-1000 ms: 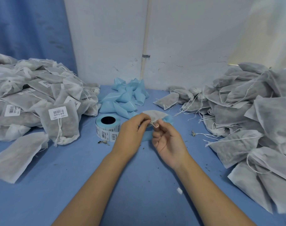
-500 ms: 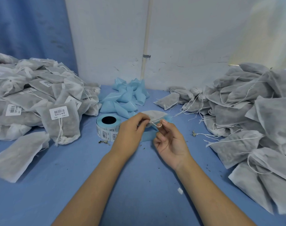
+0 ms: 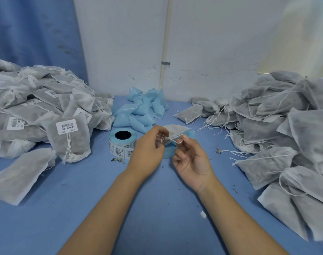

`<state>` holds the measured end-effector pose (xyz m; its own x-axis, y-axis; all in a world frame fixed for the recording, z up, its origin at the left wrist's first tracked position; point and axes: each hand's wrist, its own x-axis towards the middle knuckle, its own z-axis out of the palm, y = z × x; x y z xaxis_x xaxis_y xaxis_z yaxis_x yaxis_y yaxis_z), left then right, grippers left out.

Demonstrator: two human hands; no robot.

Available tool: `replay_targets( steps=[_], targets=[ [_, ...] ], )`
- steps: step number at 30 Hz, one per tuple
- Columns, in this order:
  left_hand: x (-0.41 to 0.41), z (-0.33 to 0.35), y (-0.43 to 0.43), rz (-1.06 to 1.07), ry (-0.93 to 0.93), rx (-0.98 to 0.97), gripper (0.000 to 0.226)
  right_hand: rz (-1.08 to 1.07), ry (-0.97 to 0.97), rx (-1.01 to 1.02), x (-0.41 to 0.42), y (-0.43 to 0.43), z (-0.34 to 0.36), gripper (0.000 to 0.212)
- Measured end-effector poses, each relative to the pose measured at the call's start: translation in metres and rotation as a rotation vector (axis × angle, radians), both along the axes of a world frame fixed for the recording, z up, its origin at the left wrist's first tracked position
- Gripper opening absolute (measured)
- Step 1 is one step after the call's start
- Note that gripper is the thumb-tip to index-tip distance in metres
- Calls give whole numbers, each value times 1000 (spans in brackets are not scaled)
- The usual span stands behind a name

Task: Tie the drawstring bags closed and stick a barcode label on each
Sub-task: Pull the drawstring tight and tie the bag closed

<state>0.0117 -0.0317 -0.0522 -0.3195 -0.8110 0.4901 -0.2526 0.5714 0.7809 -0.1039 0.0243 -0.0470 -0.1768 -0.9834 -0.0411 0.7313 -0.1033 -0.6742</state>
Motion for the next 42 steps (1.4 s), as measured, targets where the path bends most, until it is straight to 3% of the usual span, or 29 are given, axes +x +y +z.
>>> replay_targets(
  steps=[5,11,15,19,27,34,39,42],
  targets=[
    [1,-4,-3,100,-139,-164,28,54,-54,-43,-1,2,1,3],
    [8,1,-7,234,-135,-312,17,202,-55,-122,4,5,0,39],
    [9,1,-4,149,1,-178,14,159,-53,-94,5,3,1,33],
    [9,7,0,174,219,-157,17,-90,192,41,8,-2,1,5],
    [4,27,11,183,477,-185,38,-305,374,42,18,-5,1,7],
    [3,42,5,41,652,82,34,-410,513,54,15,-3,7,4],
    [6,39,8,-89,623,239,50,-389,466,128,18,-3,7,6],
    [3,33,10,-152,544,242,47,-380,447,143,19,-3,7,7]
  ],
)
